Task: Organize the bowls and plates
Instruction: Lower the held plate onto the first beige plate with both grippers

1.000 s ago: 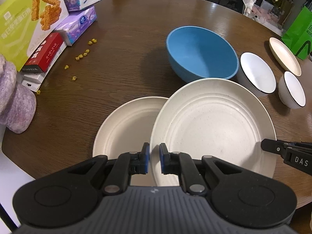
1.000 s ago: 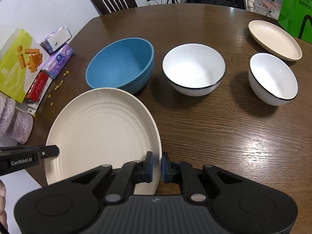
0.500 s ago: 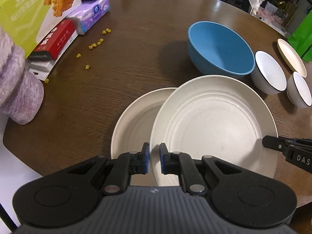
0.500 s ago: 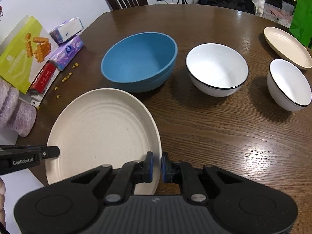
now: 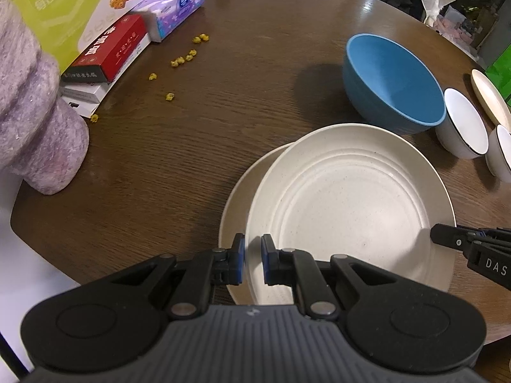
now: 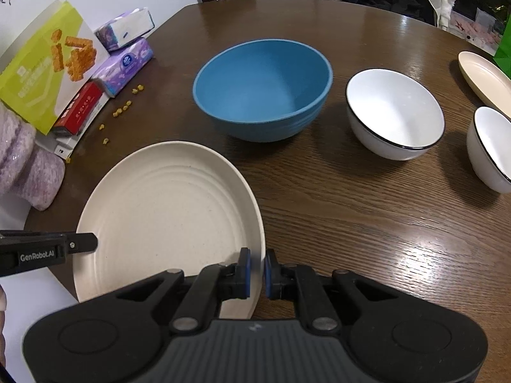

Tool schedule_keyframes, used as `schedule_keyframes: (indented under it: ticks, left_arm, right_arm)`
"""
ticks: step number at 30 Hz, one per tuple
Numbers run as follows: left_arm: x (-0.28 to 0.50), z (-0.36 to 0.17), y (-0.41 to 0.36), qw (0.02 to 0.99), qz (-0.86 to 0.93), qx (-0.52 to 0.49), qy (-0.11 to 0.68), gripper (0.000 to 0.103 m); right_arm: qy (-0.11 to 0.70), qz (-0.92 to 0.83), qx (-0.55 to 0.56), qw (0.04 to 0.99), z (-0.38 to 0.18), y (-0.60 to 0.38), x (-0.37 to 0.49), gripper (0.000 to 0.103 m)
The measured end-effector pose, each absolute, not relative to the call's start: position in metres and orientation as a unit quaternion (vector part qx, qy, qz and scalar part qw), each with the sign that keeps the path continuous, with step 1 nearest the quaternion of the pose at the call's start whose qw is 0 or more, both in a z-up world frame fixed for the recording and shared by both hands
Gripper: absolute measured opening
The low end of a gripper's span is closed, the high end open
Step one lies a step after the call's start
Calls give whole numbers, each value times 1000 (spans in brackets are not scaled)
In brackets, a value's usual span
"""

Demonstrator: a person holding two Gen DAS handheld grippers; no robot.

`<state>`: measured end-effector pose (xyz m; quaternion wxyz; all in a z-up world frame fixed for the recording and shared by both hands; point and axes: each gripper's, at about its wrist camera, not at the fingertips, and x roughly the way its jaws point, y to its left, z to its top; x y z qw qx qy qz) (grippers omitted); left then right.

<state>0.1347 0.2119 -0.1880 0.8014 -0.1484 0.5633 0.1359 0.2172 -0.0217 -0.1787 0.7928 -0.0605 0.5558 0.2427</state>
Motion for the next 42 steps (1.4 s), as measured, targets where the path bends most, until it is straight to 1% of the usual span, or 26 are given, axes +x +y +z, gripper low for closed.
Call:
schedule_keyframes:
  ticks: [13,33,42]
  left_arm:
    - [136,-195,224,797,139,-146,570,11]
    - [140,-199,219,794,142,-120,579,11]
    - [147,-201,218,779,149,-114,598,11]
  right_arm:
    - [558,243,-82,790,-188,-2,216,9]
    - [554,234,-123,789,-202,16,213,11]
    - [562,226,-142,783,-203,23,214,11]
